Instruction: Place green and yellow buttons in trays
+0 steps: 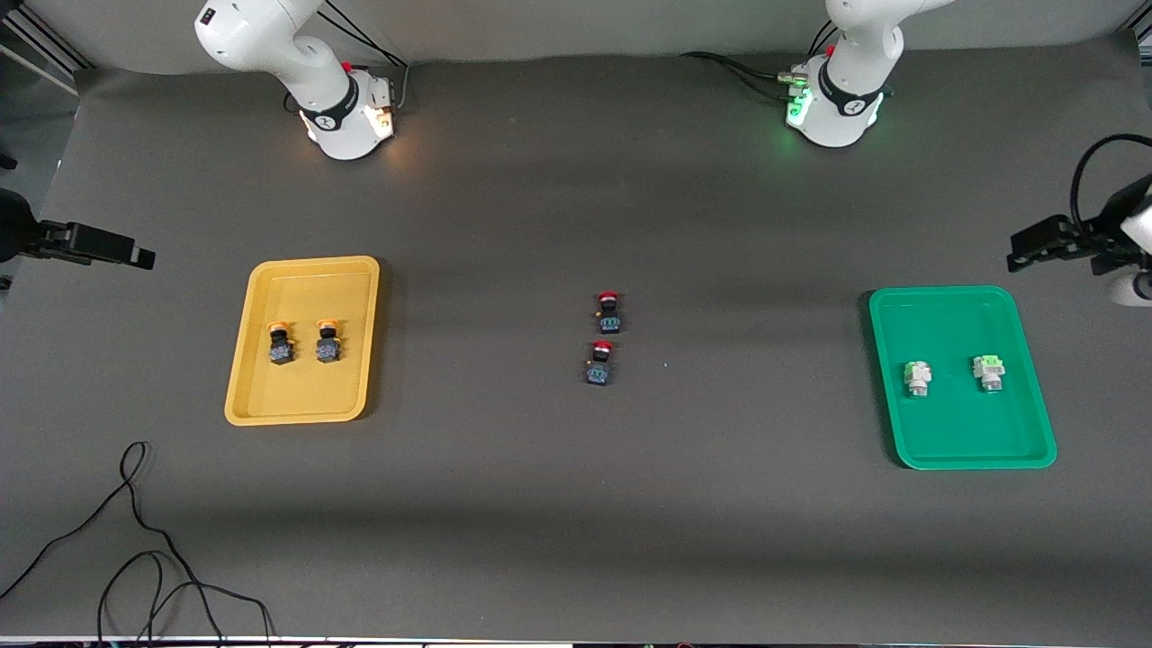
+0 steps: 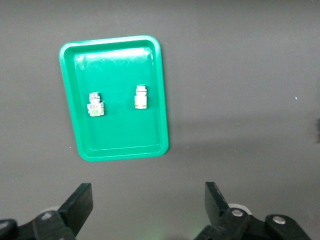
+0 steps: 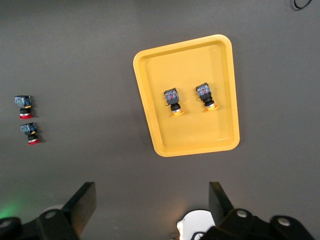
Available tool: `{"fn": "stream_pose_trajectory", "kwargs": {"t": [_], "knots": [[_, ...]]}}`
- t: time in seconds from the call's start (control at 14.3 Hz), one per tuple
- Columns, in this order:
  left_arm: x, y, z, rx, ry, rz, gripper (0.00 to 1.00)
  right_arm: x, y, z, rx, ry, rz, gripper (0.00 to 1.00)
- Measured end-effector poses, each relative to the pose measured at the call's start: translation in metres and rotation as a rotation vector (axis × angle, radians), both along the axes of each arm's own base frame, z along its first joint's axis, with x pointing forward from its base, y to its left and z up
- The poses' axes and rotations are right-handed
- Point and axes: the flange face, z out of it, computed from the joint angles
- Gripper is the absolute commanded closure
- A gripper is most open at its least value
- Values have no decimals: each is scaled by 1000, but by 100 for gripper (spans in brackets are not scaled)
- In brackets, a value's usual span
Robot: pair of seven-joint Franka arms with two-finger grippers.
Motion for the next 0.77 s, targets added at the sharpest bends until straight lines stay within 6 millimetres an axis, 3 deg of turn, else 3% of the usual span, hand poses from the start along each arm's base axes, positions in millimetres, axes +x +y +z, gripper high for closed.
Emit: {"fn": "stream_pose_trajectory", "kwargs": {"t": [0.35, 0.56, 0.77], "knots": [[-4, -46, 6, 6, -10, -37, 0, 3, 6, -2, -13, 5, -5, 0], [-5, -48, 7, -2, -11, -36, 0, 4, 8, -4, -13, 13, -1, 0], [-6, -44, 11, -21, -18, -25, 0, 14, 10, -23, -50, 62, 42, 0]]}}
